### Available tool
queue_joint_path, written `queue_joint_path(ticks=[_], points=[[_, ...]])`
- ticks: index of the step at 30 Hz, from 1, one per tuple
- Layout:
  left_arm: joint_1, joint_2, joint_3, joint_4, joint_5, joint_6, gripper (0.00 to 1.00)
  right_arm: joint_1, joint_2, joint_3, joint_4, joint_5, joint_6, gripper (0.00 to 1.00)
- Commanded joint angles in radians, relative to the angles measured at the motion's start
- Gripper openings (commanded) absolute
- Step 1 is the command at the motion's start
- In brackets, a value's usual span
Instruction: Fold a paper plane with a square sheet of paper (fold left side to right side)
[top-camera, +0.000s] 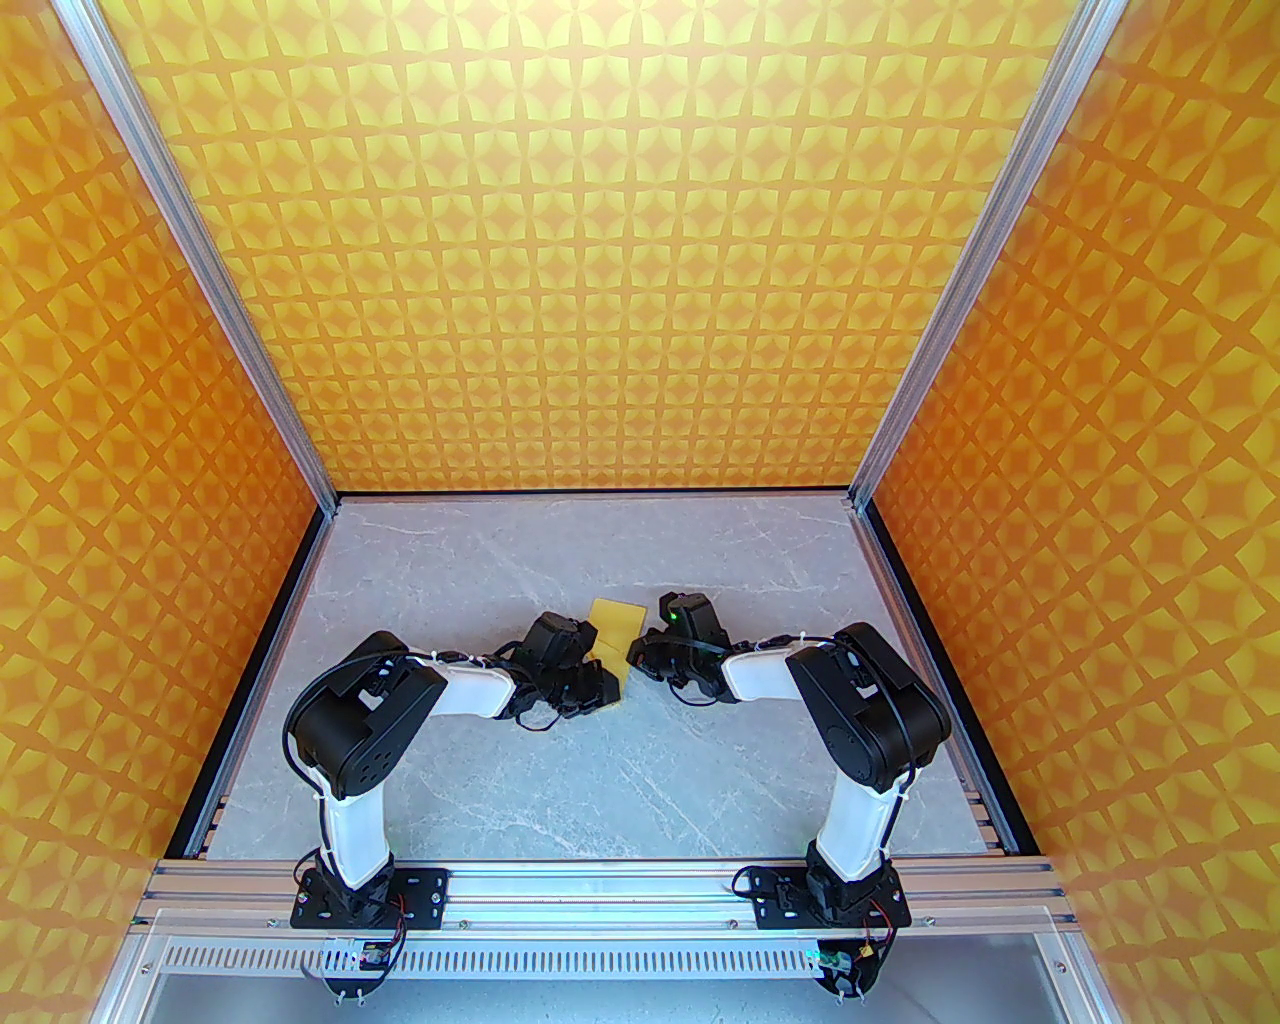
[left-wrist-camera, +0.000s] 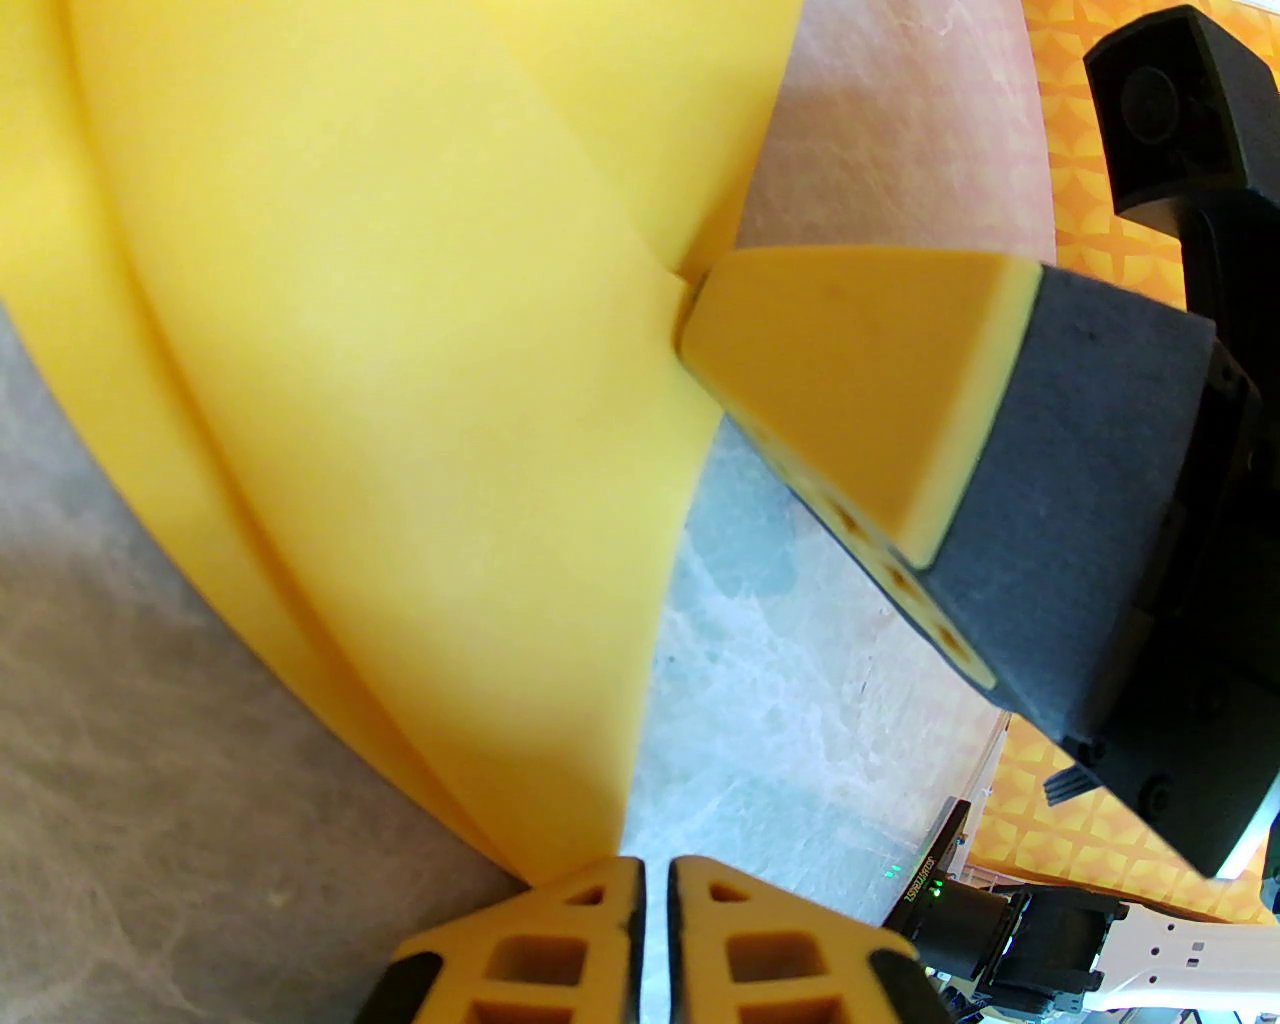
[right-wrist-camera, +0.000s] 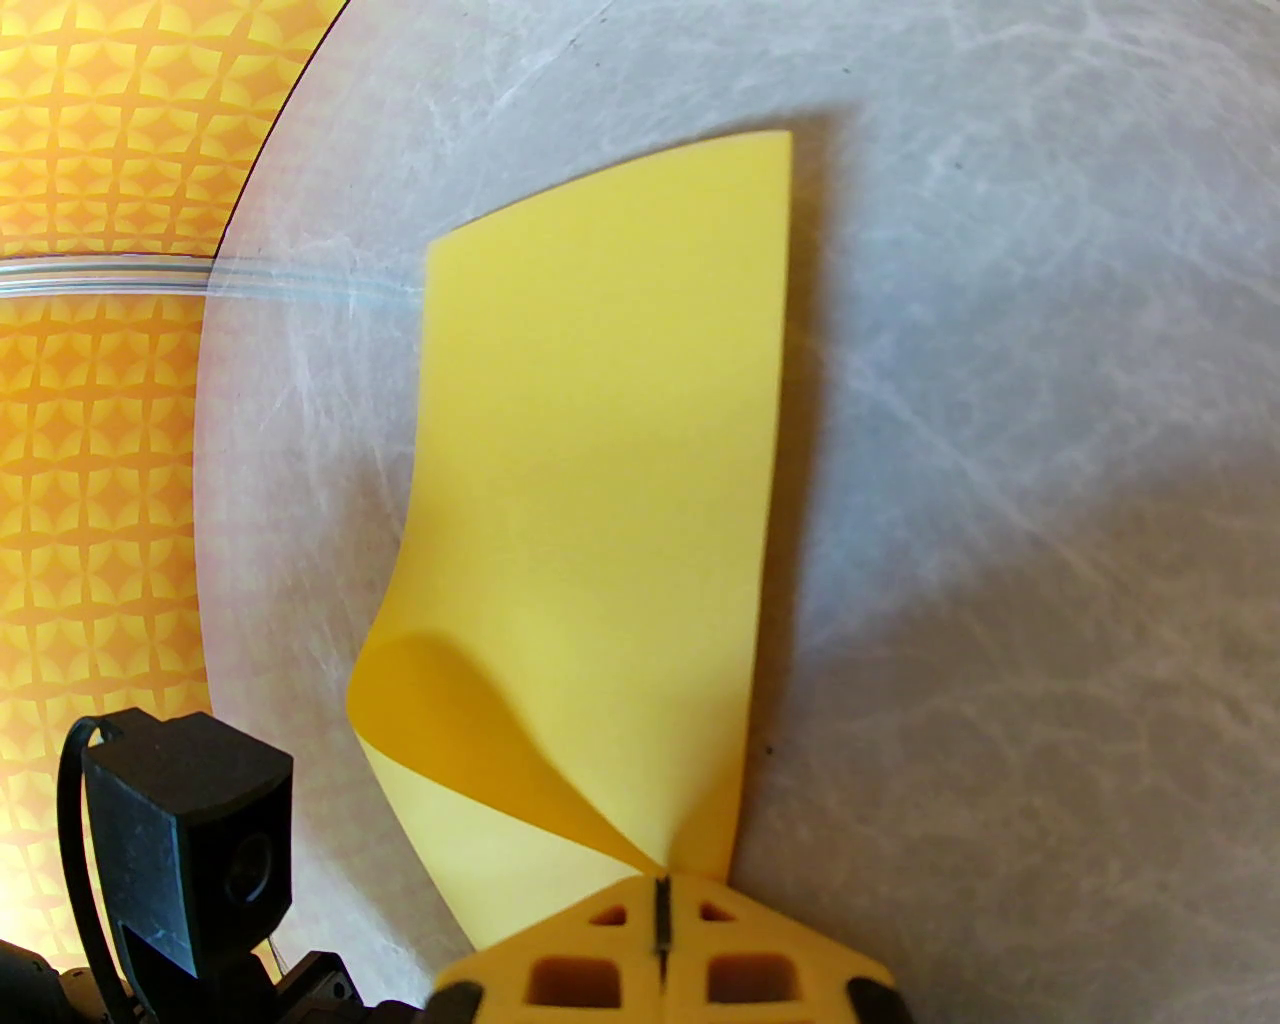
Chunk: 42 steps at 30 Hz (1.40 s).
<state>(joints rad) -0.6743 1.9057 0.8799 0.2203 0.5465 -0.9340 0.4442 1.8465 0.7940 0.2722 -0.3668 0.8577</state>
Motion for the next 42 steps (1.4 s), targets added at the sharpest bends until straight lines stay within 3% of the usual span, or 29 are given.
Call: queue_joint_path(ticks=[1, 14, 27, 42], points=[[-0.001, 0.03, 0.029, -0.049, 0.011, 0.024, 0.15, -0.006, 0.02, 0.014, -0.017, 0.023, -0.013, 0.0], [-0.005, 0.082, 0.104, -0.279, -0.056, 0.05, 0.13, -0.005, 0.02, 0.007, -0.015, 0.023, -0.013, 0.0], [0.009, -0.017, 0.171, -0.28, -0.036, 0.073, 0.16, -0.006, 0.031, 0.007, -0.02, 0.016, -0.016, 0.0], [0.047, 0.07, 0.23, -0.3, -0.031, 0.079, 0.17, -0.006, 0.034, 0.008, -0.015, 0.012, -0.012, 0.0]])
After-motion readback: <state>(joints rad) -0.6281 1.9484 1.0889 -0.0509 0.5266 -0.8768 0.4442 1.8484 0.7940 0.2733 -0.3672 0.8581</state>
